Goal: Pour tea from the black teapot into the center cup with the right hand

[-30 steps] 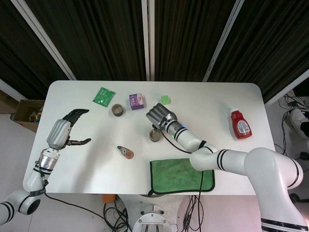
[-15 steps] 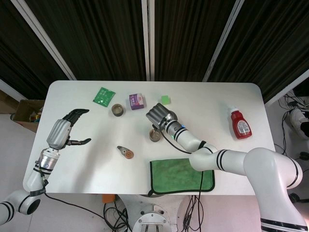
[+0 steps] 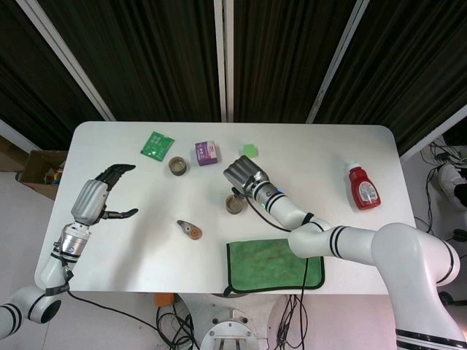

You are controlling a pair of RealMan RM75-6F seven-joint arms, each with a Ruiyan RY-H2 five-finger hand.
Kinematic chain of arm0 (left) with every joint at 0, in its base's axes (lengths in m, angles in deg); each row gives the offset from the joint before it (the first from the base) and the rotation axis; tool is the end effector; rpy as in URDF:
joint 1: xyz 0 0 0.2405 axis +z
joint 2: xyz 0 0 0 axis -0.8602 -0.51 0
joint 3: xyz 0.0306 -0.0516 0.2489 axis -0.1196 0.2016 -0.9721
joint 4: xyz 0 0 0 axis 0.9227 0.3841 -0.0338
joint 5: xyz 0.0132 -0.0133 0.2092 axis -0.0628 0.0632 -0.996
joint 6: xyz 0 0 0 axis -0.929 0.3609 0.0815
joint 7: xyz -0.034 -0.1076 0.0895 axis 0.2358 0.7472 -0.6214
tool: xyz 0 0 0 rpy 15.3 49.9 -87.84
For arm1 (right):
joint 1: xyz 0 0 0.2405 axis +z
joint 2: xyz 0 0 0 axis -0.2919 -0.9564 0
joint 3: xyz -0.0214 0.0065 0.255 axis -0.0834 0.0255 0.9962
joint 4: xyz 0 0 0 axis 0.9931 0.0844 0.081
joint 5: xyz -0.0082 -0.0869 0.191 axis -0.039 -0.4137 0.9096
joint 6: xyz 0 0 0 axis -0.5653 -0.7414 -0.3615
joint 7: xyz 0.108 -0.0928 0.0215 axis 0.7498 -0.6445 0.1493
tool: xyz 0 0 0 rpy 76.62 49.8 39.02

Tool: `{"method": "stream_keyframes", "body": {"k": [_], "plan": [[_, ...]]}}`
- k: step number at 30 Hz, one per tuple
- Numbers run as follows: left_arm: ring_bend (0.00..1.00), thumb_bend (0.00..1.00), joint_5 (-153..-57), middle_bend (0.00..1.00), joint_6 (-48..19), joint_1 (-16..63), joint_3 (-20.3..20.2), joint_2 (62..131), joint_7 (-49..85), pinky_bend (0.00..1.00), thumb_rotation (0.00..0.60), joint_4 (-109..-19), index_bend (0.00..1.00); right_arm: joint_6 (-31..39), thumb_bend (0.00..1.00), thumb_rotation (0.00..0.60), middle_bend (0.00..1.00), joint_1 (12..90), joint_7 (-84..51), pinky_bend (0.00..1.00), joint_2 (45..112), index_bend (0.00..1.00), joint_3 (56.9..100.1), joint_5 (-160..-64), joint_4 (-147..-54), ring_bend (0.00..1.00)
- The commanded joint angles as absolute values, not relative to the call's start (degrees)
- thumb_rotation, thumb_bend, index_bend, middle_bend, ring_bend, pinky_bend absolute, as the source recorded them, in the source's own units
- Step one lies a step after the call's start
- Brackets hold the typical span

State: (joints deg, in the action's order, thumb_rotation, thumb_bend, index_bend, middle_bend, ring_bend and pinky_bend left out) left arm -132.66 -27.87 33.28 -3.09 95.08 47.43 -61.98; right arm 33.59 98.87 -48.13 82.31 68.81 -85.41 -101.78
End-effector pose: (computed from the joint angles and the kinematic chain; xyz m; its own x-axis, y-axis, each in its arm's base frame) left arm -0.2589 0.3052 0.0792 0.0136 0.0991 0.9950 0.9411 -0.3374 0.0208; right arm -0.0077 -0.4173 -0.0424 0.7952 -0.2382 0.5576 -0.5558 -0.6540 0.5133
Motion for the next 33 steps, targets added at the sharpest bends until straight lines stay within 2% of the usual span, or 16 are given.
{"method": "stream_keyframes", "body": {"k": [1,18,27,33], "plan": [[0.16,0.06,-132.63,0.18,-27.79,33.26,-3.11,95.10,47.44,0.30,0.600,-61.95,0.17,33.88,0.84,0.584,0.95,98.18,-46.87,0.49,82.36,1.00,69.42,-86.21,-101.66,0.78],[0.16,0.06,-132.59,0.18,-27.76,33.27,-3.14,95.08,47.37,0.30,0.600,-62.05,0.17,33.04,0.83,0.587,0.95,93.33,-37.24,0.50,81.40,1.00,74.40,-93.65,-102.61,0.78],[0.16,0.06,-132.53,0.18,-27.52,33.24,-3.25,95.27,47.06,0.30,0.600,-62.03,0.17,30.97,0.83,0.588,0.95,86.80,-28.07,0.50,78.41,1.00,76.32,-101.17,-105.58,0.78],[0.16,0.06,-132.42,0.18,-27.43,33.31,-3.31,95.46,46.62,0.30,0.600,-62.00,0.17,28.96,0.83,0.590,0.95,81.45,-22.18,0.50,75.29,1.00,75.94,-106.93,-108.56,0.78]]}}
